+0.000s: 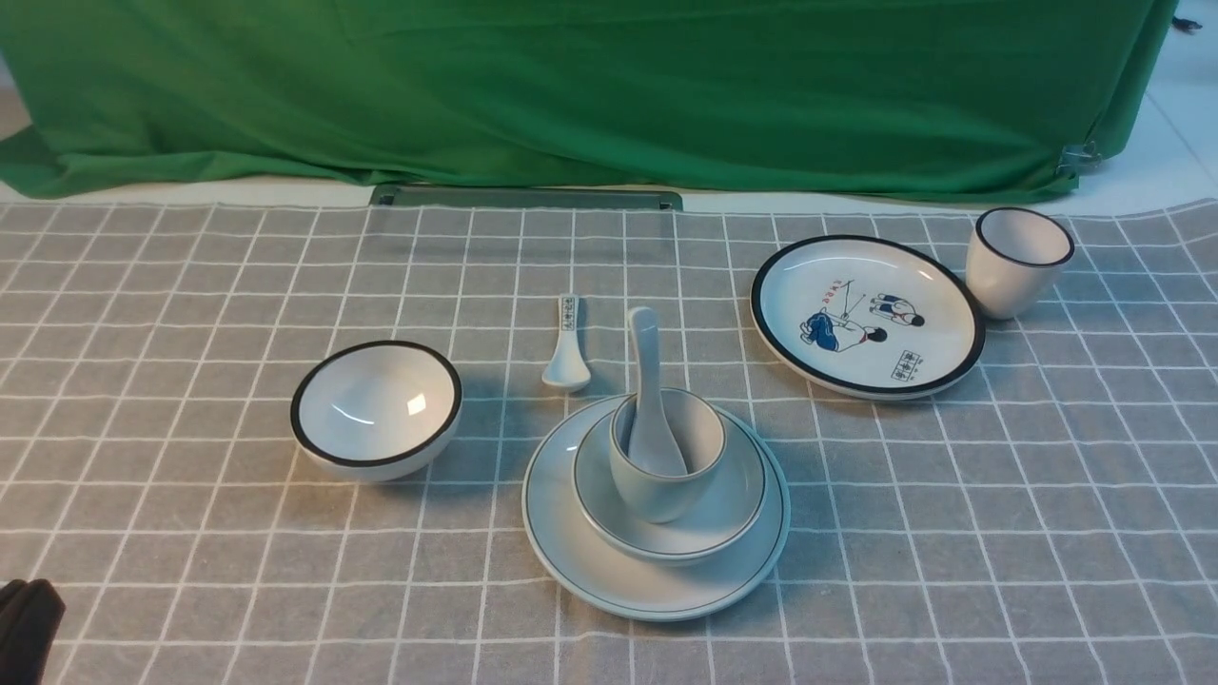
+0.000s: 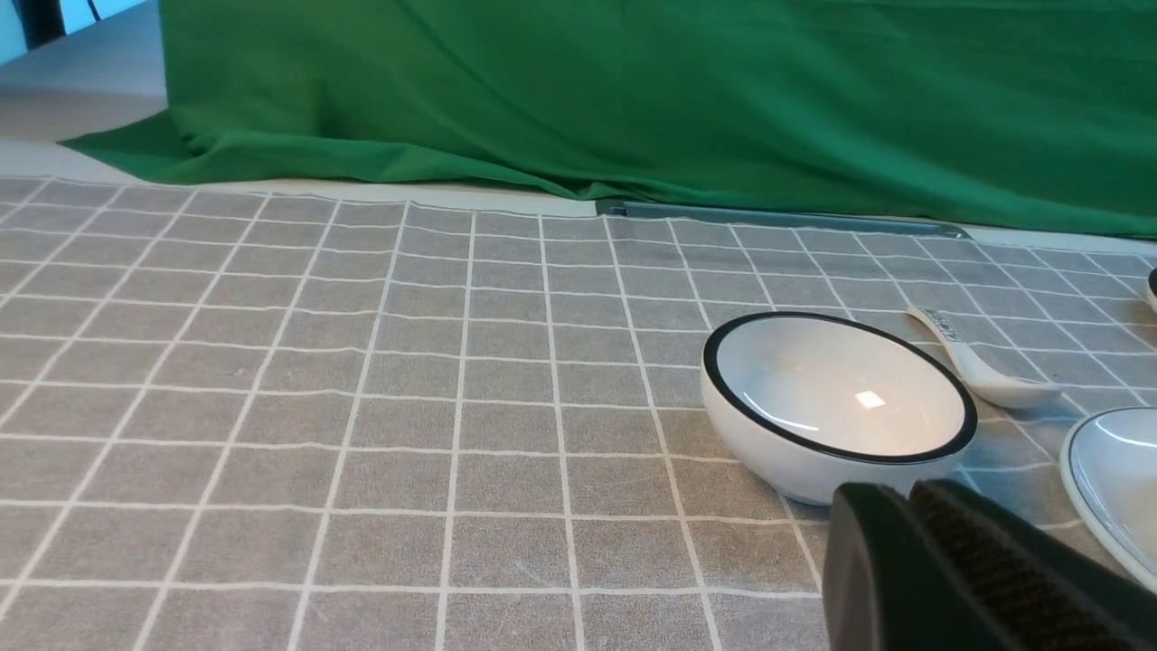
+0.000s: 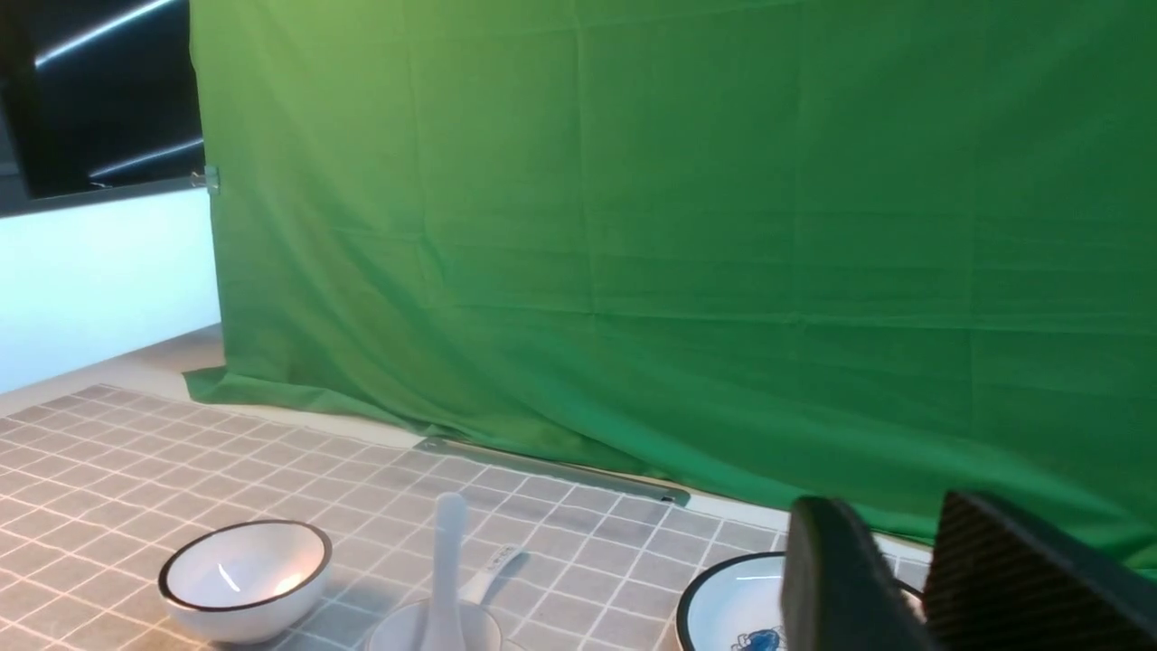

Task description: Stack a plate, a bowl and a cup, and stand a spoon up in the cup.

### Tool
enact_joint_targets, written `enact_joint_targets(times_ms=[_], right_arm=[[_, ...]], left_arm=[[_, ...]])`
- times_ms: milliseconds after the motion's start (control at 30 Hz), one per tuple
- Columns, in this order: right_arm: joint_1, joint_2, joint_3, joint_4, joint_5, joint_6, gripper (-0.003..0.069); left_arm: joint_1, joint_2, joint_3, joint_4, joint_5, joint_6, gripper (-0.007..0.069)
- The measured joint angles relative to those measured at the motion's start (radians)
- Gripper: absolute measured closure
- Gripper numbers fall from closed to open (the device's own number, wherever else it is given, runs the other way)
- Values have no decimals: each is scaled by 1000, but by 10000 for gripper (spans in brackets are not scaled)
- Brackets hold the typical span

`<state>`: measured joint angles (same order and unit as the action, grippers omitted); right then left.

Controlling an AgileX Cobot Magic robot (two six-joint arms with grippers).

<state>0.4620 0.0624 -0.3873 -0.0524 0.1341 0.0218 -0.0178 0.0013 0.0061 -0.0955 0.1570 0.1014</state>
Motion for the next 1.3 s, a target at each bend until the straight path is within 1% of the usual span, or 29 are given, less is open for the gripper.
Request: enact_joint_targets(times_ms=[433, 567, 600, 633, 667, 700, 733, 767, 833, 867, 900, 967, 1033, 1300], right_arm=[[0, 0, 1, 0, -1, -1, 425], [-12, -17, 18, -3, 23, -65, 424], [-34, -20, 34, -4, 22, -94, 424], [-40, -21, 37, -4, 22, -94, 424], [-99, -21, 76, -4, 23, -131, 422], [-144, -21, 108, -4, 23, -142, 422], [-154, -21, 116, -4, 23, -145, 422], [-229, -21, 177, -4, 22, -153, 421], [-323, -21, 274, -5, 23, -160, 421], [-323, -21, 274, -5, 23, -160, 421], [-379, -25, 345, -6, 26, -163, 421], [-429, -45, 386, -6, 79, -163, 421], [-458, -59, 394, -6, 114, -163, 419], [-466, -61, 394, -6, 116, -163, 419]], left_arm=[[0, 0, 0, 5, 0, 0, 607], [0, 0, 0, 7, 1, 0, 607], [0, 0, 0, 7, 1, 0, 607], [0, 0, 0, 7, 1, 0, 607], [0, 0, 0, 7, 2, 0, 607], [0, 0, 0, 7, 2, 0, 607], [0, 0, 0, 7, 2, 0, 607], [0, 0, 0, 8, 2, 0, 607], [0, 0, 0, 8, 2, 0, 607], [0, 0, 0, 8, 2, 0, 607], [0, 0, 0, 8, 2, 0, 607], [0, 0, 1, 8, 2, 0, 607], [0, 0, 1, 8, 3, 0, 607], [0, 0, 1, 8, 5, 0, 607]])
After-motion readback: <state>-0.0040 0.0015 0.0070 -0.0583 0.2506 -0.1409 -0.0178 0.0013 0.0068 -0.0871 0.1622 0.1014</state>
